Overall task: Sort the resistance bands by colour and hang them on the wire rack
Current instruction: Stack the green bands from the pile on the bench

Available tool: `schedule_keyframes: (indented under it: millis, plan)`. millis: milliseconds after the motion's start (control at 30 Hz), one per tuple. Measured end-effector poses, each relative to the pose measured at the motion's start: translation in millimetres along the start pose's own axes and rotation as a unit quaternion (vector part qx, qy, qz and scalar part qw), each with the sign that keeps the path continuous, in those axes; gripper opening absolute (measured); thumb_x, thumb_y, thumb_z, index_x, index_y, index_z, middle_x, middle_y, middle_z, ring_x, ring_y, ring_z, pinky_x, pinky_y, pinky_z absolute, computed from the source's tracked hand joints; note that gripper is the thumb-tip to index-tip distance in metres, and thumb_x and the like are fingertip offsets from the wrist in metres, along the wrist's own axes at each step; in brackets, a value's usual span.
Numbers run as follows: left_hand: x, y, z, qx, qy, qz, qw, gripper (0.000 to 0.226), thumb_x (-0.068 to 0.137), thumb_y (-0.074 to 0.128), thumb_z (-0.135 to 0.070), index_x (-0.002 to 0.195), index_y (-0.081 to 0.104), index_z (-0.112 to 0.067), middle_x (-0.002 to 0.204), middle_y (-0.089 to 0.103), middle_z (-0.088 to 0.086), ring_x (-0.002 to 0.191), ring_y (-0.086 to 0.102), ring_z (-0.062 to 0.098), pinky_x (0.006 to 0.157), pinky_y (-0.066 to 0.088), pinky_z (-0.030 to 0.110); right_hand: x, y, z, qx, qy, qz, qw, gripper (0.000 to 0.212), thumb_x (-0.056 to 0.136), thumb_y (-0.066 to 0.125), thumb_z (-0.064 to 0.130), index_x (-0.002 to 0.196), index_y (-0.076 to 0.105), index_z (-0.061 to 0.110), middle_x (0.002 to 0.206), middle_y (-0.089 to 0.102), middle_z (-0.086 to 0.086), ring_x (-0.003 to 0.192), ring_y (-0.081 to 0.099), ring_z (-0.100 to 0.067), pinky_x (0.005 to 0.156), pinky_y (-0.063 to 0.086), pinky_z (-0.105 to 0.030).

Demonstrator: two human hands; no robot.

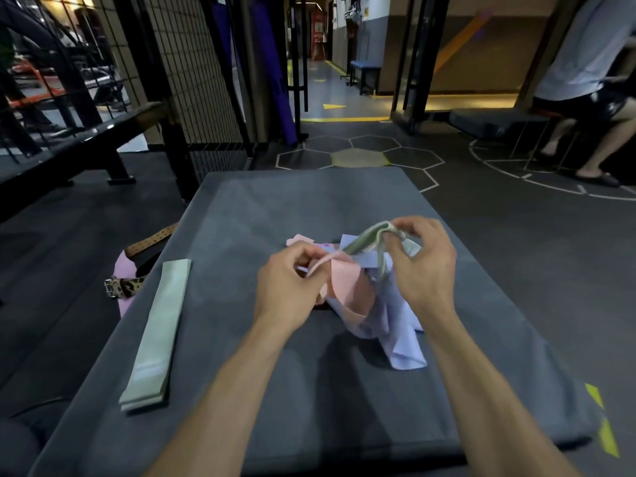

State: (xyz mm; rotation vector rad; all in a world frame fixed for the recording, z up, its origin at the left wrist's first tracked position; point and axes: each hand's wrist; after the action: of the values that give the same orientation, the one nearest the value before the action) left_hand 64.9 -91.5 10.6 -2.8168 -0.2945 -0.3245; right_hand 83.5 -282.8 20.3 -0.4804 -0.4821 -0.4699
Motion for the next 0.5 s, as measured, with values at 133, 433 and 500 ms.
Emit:
schedule_keyframes:
  millis: [133, 433, 500]
  plan:
    - [-2.5, 8.9, 14.9, 0.167, 0.017, 0.072, 0.983, 0.012, 0.080, 0.066, -0.014, 0.088, 0.070, -0.022, 0.077, 0.068, -0.008, 0.074, 0.065, 0.020, 0.063, 0.050, 0.025, 2.5, -6.9, 11.7, 0.070, 0.019, -0.024, 0.997, 0.013, 0.092, 0.068, 0.017, 0.095, 0.067, 0.030, 0.102, 0.063, 0.008, 0.094, 0.059, 0.004, 0.076, 0.041, -0.004]
    - [-2.0, -5.7, 33.9, 0.297, 0.056, 0.309, 0.902, 0.055, 0.085, 0.064, -0.013, 0.128, 0.058, -0.047, 0.119, 0.054, -0.007, 0.111, 0.059, 0.017, 0.095, 0.048, 0.023, 6.8, -3.5, 26.8, 0.175, 0.030, 0.021, 0.984, 0.010, 0.095, 0.067, 0.019, 0.102, 0.069, 0.026, 0.107, 0.068, 0.002, 0.086, 0.072, -0.015, 0.074, 0.054, -0.025]
    - [-2.7, -13.1, 36.7, 0.315, 0.028, 0.334, 0.888, 0.066, 0.085, 0.061, -0.011, 0.140, 0.050, -0.046, 0.140, 0.047, -0.001, 0.127, 0.051, 0.022, 0.109, 0.042, 0.035, 6.0, -2.8, 36.5, 0.199, 0.022, 0.041, 0.979, 0.012, 0.095, 0.067, 0.017, 0.106, 0.069, 0.023, 0.108, 0.069, 0.002, 0.088, 0.073, -0.015, 0.076, 0.054, -0.026]
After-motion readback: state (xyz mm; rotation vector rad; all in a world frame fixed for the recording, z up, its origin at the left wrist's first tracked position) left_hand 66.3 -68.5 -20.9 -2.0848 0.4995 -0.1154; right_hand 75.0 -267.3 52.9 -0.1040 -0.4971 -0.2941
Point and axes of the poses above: each hand's wrist, its own x-axis towards the middle knuckle, its own y-axis out of the palm, z = x × y
